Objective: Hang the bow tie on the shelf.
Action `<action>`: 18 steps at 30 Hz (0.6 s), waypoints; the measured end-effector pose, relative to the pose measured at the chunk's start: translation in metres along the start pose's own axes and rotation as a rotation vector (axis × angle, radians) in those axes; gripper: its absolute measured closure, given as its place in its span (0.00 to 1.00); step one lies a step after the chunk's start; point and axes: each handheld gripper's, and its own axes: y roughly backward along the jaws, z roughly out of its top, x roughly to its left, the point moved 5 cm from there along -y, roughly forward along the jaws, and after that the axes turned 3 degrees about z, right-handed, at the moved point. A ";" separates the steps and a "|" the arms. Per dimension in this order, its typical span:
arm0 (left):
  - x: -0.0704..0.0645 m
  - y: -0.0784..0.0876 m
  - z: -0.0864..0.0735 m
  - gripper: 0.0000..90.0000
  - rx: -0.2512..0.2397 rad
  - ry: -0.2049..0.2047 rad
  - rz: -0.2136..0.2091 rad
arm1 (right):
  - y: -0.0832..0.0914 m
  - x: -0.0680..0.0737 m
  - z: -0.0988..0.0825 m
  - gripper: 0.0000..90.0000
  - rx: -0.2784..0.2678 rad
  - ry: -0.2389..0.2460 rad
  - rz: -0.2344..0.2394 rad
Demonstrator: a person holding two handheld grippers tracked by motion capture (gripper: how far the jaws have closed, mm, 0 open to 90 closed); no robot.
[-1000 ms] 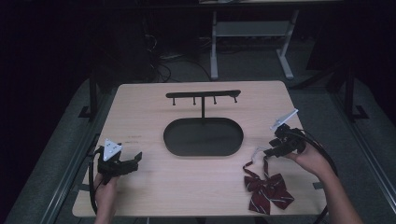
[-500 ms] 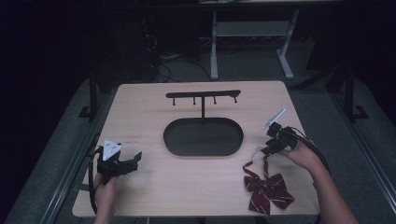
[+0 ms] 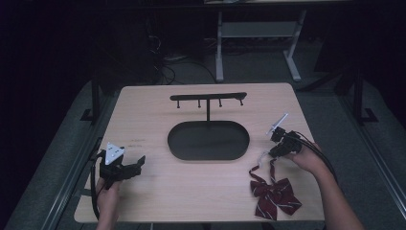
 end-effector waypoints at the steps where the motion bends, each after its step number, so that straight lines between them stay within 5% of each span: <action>1: 0.000 0.000 0.000 0.15 0.000 -0.002 0.000 | 0.000 0.000 0.000 0.93 0.001 0.000 -0.003; 11: 0.000 0.000 0.000 0.15 0.000 -0.001 -0.001 | 0.012 0.008 0.001 0.97 -0.040 0.016 0.020; 18: 0.000 0.000 -0.001 0.15 0.003 0.001 0.005 | 0.029 0.025 0.005 0.97 -0.094 0.071 0.039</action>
